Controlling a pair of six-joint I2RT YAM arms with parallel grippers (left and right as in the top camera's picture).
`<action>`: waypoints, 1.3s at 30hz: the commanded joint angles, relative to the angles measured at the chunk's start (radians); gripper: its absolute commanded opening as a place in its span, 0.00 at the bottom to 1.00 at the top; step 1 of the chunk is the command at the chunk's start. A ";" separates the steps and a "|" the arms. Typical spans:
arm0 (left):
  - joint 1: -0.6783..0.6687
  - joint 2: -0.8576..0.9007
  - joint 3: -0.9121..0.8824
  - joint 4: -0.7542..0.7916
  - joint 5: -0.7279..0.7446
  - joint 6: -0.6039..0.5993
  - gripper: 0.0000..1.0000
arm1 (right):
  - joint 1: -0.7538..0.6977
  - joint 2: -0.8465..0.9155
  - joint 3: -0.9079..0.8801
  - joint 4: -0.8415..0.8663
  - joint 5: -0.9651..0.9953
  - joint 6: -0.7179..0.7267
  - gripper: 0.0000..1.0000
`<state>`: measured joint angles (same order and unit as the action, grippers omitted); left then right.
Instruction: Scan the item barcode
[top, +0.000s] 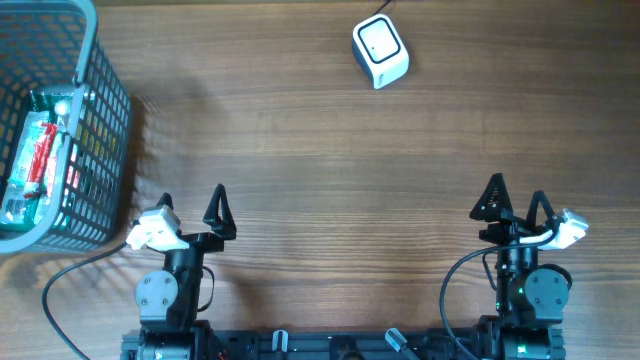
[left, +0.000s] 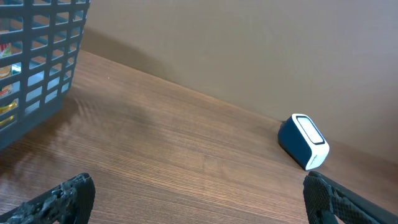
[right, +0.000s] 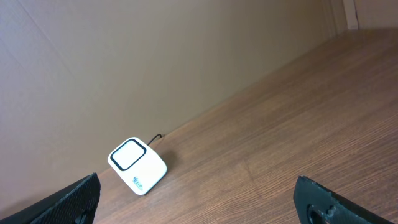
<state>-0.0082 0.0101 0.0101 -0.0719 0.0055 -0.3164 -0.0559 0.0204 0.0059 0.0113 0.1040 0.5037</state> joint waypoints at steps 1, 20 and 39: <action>0.003 0.006 -0.005 -0.003 0.004 -0.005 1.00 | -0.004 0.004 0.000 0.003 -0.016 -0.004 1.00; 0.003 0.006 -0.005 0.119 0.082 -0.005 1.00 | -0.004 0.004 0.000 0.003 -0.017 -0.003 1.00; 0.004 0.014 0.386 0.712 0.241 -0.058 1.00 | -0.004 0.004 0.000 0.003 -0.017 -0.004 1.00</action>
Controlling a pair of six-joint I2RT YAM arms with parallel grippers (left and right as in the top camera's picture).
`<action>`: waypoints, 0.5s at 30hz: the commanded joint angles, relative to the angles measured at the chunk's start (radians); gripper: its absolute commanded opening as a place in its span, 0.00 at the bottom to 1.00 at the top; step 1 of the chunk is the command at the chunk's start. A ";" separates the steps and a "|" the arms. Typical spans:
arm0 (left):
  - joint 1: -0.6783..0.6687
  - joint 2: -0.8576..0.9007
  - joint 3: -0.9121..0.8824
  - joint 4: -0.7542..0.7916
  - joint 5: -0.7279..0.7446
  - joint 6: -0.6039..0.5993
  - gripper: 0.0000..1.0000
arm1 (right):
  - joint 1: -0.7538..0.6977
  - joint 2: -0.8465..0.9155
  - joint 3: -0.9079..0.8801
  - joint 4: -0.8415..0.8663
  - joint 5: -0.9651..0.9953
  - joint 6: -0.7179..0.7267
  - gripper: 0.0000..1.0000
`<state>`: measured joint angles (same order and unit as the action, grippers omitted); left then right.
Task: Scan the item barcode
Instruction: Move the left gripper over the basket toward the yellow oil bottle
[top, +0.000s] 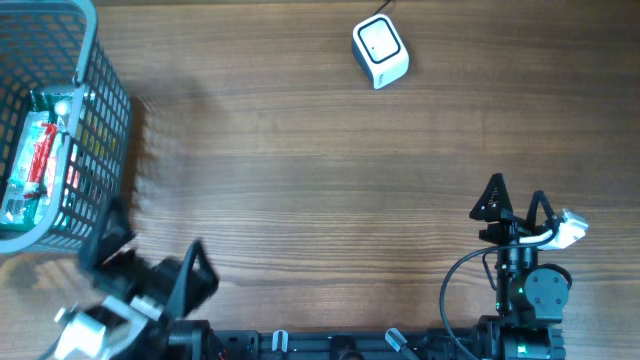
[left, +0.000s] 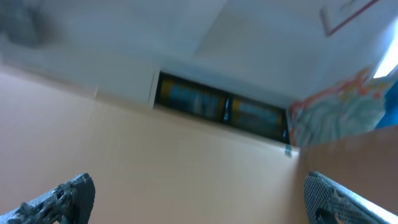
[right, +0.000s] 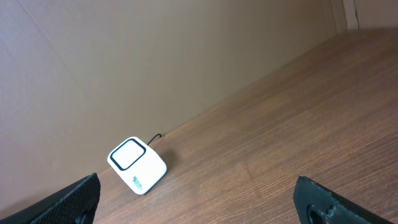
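Observation:
The white barcode scanner (top: 380, 52) sits at the far middle of the wooden table and also shows in the right wrist view (right: 137, 165). Packaged items (top: 35, 155) lie inside the grey mesh basket (top: 105, 120) at the far left. My left gripper (top: 155, 242) is open and empty at the near left, just below the basket's corner. Its camera is tilted up at a wall and ceiling, with only the fingertips (left: 71, 194) showing. My right gripper (top: 516, 192) stands open and empty at the near right, facing the scanner.
The scanner's cable runs off the far edge of the table. The basket stands against the left edge. Bare wood lies between the grippers and the scanner.
My left arm has swung left and toward the near edge, and its camera now looks up at the wall and ceiling instead of the table. The right arm has not moved.

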<state>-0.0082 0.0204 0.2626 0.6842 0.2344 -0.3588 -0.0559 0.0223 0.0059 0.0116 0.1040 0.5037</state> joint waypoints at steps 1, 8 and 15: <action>0.004 0.008 0.170 -0.080 0.012 -0.015 1.00 | -0.004 0.002 0.000 0.003 -0.017 -0.003 1.00; 0.004 0.202 0.626 -0.617 -0.003 0.023 1.00 | -0.004 0.006 0.000 0.003 -0.016 -0.004 1.00; 0.004 0.592 1.180 -1.180 0.024 0.124 1.00 | -0.004 0.007 0.000 0.003 -0.017 -0.004 1.00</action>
<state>-0.0082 0.4206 1.2064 -0.3096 0.2382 -0.3187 -0.0563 0.0254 0.0059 0.0113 0.1040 0.5037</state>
